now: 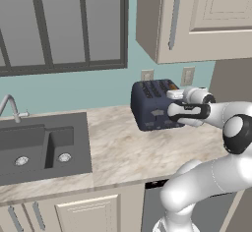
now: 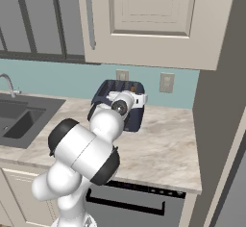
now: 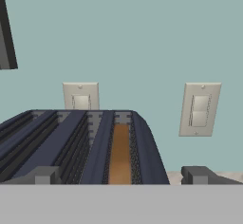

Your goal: Start the toaster. Once the lever pops up, take the bread to the plate on the dining counter.

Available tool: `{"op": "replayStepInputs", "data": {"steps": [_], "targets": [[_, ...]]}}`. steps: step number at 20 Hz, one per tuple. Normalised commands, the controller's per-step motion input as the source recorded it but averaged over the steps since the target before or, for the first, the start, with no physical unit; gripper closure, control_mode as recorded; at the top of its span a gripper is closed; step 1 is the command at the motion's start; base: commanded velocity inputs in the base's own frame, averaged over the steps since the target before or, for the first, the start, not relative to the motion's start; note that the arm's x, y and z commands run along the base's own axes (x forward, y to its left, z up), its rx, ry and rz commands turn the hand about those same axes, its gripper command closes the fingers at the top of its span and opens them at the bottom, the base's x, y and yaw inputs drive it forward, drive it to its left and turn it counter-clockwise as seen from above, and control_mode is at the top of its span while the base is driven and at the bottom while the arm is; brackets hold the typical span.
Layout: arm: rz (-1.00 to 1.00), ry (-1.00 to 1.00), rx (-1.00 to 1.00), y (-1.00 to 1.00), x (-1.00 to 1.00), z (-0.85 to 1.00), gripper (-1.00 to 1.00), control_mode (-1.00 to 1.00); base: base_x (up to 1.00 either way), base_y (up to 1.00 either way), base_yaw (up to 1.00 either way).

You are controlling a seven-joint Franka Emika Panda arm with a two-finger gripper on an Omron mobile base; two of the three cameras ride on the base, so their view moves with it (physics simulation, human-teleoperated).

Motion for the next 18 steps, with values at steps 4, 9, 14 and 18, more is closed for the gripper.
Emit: {"op": "replayStepInputs", "data": {"steps": [4,9,14,18], "targets": [[0.0,0.0,0.0,0.0,0.0,0.0,-1.0,-1.0,0.0,0.0,0.0],[0.0,0.0,0.0,0.0,0.0,0.0,-1.0,-1.0,0.0,0.0,0.0],[0.0,0.0,0.0,0.0,0.0,0.0,-1.0,-1.0,0.0,0.0,0.0],[0.0,0.0,0.0,0.0,0.0,0.0,-1.0,-1.0,0.0,0.0,0.0]]}}
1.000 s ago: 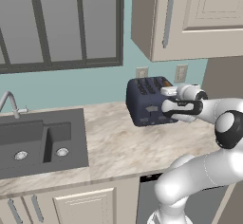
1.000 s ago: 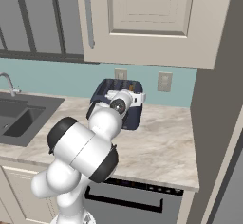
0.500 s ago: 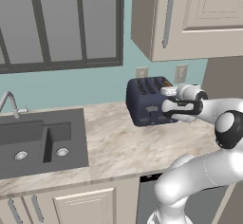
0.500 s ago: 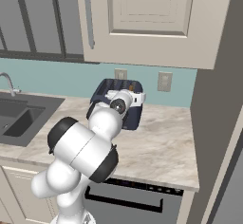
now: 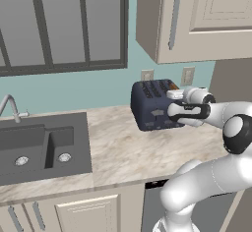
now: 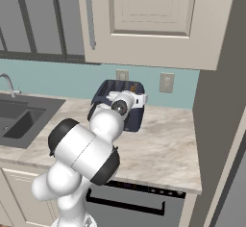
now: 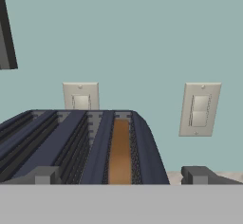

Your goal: Start the toaster. Once the lever pops up, take the bread to the plate on the dining counter.

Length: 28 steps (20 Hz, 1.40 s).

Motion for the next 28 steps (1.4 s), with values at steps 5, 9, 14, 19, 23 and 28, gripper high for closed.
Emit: {"op": "replayStepInputs", "data": {"steps": [5,9,14,19,23,28], "targets": [[0.0,0.0,0.0,0.0,0.0,0.0,-1.0,-1.0,0.0,0.0,0.0],[0.0,0.0,0.0,0.0,0.0,0.0,-1.0,-1.0,0.0,0.0,0.0],[0.0,0.0,0.0,0.0,0.0,0.0,-1.0,-1.0,0.0,0.0,0.0],[0.0,0.0,0.0,0.0,0.0,0.0,-1.0,-1.0,0.0,0.0,0.0],[0.0,0.0,0.0,0.0,0.0,0.0,-1.0,-1.0,0.0,0.0,0.0],[0.0,0.0,0.0,0.0,0.0,0.0,-1.0,-1.0,0.0,0.0,0.0]]}}
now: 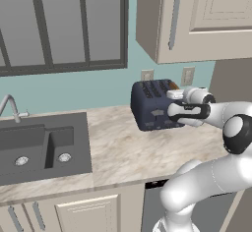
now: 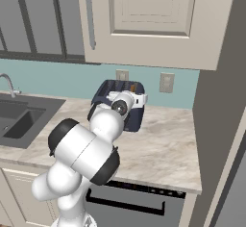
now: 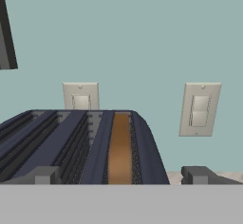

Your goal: Start the toaster. Once the lever pops up, take the bread to the plate on the dining counter.

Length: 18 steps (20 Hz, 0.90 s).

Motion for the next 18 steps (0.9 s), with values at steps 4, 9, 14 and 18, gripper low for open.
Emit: {"op": "replayStepInputs", "data": {"steps": [4,9,14,18], "targets": [[0.0,0.0,0.0,0.0,0.0,0.0,-1.0,-1.0,0.0,0.0,0.0],[0.0,0.0,0.0,0.0,0.0,0.0,-1.0,-1.0,0.0,0.0,0.0],[0.0,0.0,0.0,0.0,0.0,0.0,-1.0,-1.0,0.0,0.0,0.0],[0.0,0.0,0.0,0.0,0.0,0.0,-1.0,-1.0,0.0,0.0,0.0]]}}
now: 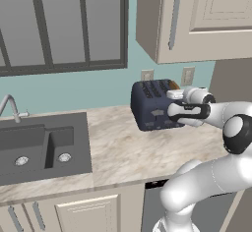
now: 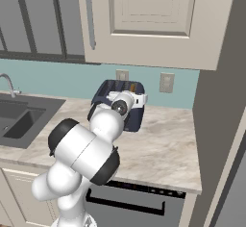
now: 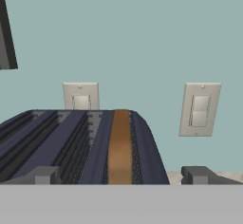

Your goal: Start the toaster. Once the lever pops up, take the bread to the plate on the dining counter.

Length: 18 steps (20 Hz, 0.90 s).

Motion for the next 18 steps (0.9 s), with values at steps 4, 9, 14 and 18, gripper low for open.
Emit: {"op": "replayStepInputs", "data": {"steps": [4,9,14,18], "targets": [[0.0,0.0,0.0,0.0,0.0,0.0,-1.0,-1.0,0.0,0.0,0.0],[0.0,0.0,0.0,0.0,0.0,0.0,-1.0,-1.0,0.0,0.0,0.0],[0.0,0.0,0.0,0.0,0.0,0.0,-1.0,-1.0,0.0,0.0,0.0],[0.0,0.0,0.0,0.0,0.0,0.0,-1.0,-1.0,0.0,0.0,0.0]]}}
